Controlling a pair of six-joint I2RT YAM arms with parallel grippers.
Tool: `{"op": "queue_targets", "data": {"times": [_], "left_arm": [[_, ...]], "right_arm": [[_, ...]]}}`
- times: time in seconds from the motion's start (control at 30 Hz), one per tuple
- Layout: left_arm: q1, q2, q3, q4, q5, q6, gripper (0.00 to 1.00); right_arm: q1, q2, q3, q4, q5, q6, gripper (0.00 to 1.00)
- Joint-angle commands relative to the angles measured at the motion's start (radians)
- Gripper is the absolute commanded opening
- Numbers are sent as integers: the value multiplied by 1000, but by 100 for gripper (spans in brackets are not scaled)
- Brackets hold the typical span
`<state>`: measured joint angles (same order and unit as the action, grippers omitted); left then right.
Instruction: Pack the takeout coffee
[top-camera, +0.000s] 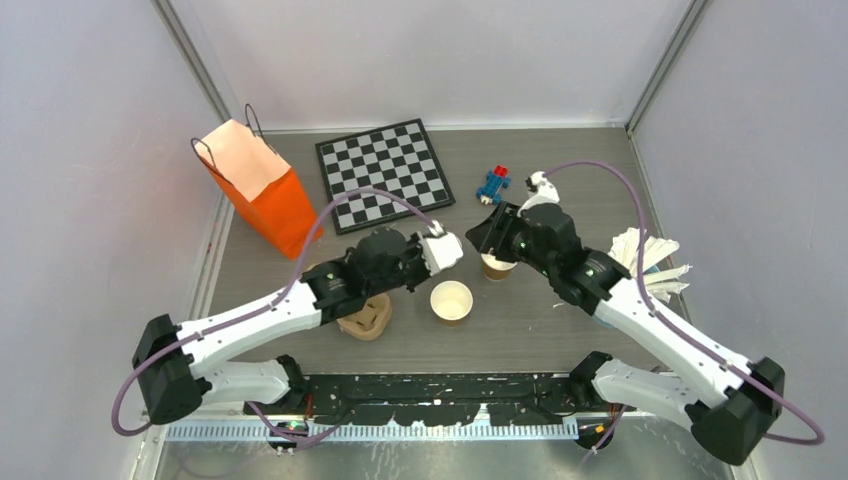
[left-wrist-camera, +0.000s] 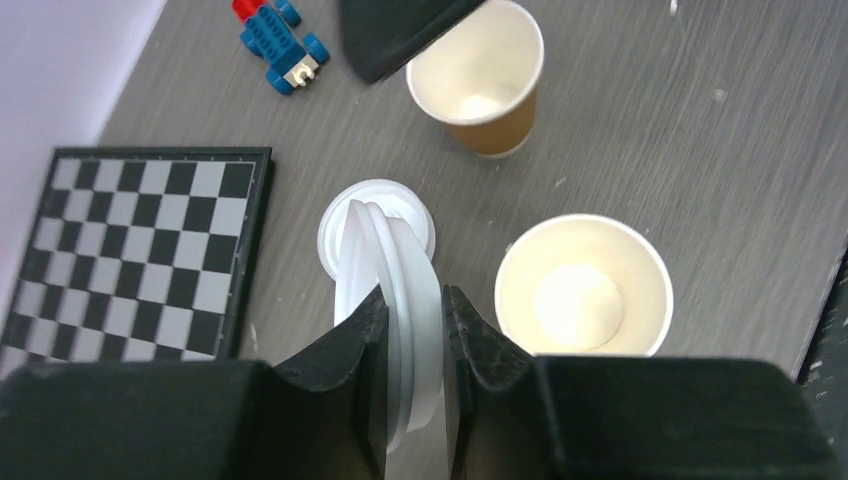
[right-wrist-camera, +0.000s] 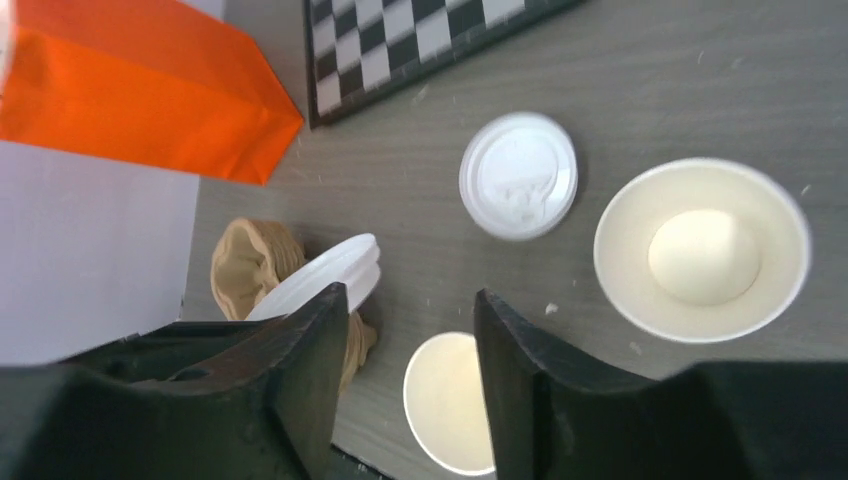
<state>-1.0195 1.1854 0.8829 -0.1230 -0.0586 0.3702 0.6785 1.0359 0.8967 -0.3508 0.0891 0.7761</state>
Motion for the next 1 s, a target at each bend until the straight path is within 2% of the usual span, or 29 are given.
{"op": "queue_targets", "data": {"times": [0.0, 0.23, 0.33, 0.4, 0.43, 0.53, 0.6, 0.7, 0.97], "left_arm": [[77, -84, 89, -11, 134, -316, 16], [138, -144, 142, -22, 234, -570, 14], [150, -164, 144, 0, 216, -663, 14], [165, -171, 139, 22, 214, -726, 14], [174, -176, 134, 39, 224, -754, 14], [202, -185, 128, 57, 230, -826, 14], [215, -193, 126, 61, 232, -865, 14], [220, -202, 120, 77, 262, -903, 14], [220, -211, 116, 56, 325, -961, 14]], "right_arm": [[2, -132, -63, 187, 147, -113, 58], [3, -220, -300, 829, 9, -463, 65], [14, -203, -329, 998, -133, -616, 69], [36, -190, -338, 1029, -275, -713, 69], [60, -189, -348, 1048, -293, -759, 69], [174, -192, -411, 1107, -278, -981, 74], [232, -188, -423, 1088, -270, -1083, 76], [261, -167, -428, 1075, -296, -1138, 80], [305, -163, -456, 1129, -162, -1265, 83]]}}
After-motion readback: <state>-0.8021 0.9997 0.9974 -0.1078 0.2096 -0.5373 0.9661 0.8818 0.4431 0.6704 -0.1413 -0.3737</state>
